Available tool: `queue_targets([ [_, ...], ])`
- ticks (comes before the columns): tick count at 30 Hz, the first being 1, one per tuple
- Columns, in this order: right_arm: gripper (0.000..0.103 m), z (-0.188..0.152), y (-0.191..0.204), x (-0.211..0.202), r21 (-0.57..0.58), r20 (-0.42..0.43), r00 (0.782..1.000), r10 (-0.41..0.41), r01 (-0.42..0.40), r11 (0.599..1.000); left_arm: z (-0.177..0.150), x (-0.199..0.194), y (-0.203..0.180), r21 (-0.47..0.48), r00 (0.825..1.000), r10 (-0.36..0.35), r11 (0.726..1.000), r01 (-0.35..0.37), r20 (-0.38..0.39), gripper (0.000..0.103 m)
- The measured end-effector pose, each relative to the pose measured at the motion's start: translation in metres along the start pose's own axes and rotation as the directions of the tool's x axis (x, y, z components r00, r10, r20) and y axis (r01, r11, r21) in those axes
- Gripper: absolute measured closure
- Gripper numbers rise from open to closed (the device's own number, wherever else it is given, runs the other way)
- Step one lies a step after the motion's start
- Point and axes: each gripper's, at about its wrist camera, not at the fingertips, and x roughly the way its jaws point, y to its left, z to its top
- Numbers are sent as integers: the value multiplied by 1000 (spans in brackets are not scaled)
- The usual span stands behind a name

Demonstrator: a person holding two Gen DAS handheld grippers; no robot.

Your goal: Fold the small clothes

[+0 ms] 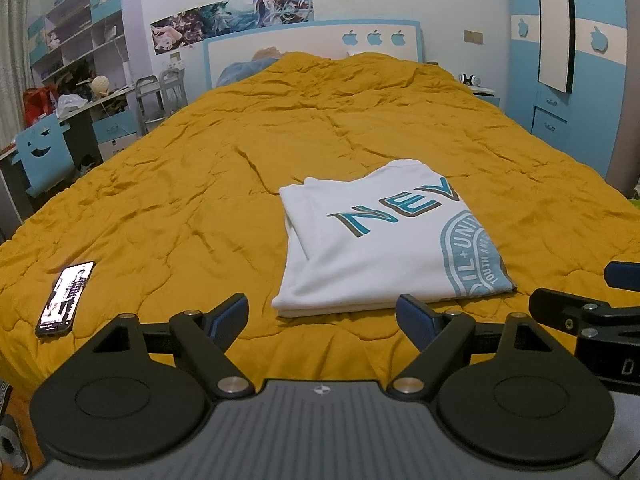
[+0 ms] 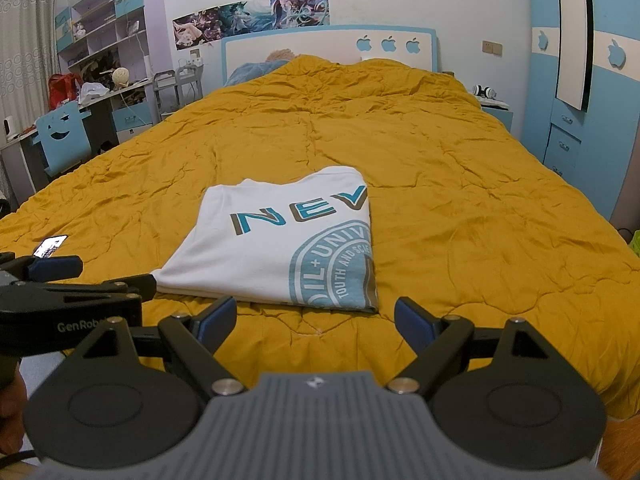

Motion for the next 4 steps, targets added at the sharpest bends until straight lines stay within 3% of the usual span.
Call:
queue_targets([
  [4, 21, 0, 0, 0, 1, -1, 1000, 0, 0, 1000, 0, -1, 1, -8, 1000, -1, 1000, 1, 8, 5],
])
